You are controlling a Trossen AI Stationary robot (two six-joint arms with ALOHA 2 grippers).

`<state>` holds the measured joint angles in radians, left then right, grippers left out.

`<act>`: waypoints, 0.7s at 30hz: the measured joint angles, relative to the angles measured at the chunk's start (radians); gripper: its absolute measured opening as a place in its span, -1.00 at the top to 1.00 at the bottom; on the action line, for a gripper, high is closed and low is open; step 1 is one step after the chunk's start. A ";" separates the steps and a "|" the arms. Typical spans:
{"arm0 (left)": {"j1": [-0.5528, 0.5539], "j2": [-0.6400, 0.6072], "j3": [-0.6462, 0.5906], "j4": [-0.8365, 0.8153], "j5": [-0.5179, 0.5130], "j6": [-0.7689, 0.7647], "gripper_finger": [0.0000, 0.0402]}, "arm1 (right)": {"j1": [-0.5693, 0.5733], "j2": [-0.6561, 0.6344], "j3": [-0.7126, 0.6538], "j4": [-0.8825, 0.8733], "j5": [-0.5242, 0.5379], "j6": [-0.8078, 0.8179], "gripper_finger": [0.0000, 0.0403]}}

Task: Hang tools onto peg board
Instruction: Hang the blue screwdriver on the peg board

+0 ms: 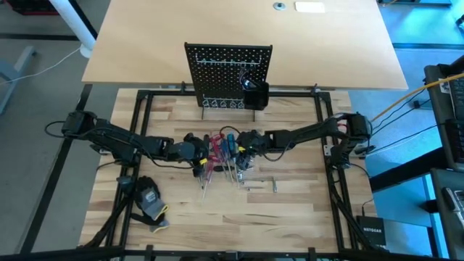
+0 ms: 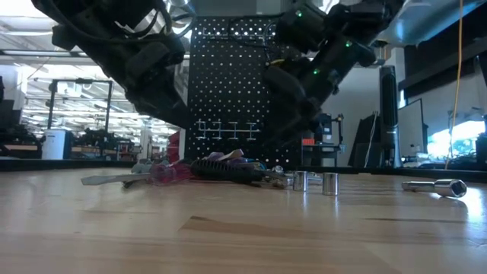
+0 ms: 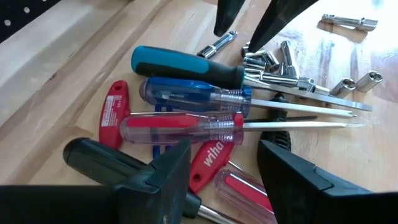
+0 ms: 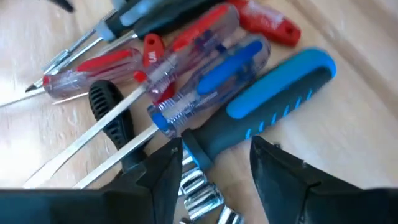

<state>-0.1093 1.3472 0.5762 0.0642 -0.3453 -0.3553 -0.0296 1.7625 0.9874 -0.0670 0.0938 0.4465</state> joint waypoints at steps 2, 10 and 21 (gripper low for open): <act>0.000 0.000 0.000 -0.002 0.000 0.000 0.13 | -0.005 0.007 0.000 0.012 -0.005 0.029 0.00; 0.000 0.000 0.000 0.000 0.000 0.001 0.13 | -0.005 0.078 0.000 0.114 -0.008 0.102 -0.19; 0.000 0.000 0.000 0.000 0.000 0.003 0.13 | -0.005 0.137 0.001 0.130 0.050 0.107 -0.19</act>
<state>-0.1093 1.3472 0.5762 0.0639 -0.3450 -0.3523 -0.0341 1.8996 0.9884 0.0634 0.1442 0.5534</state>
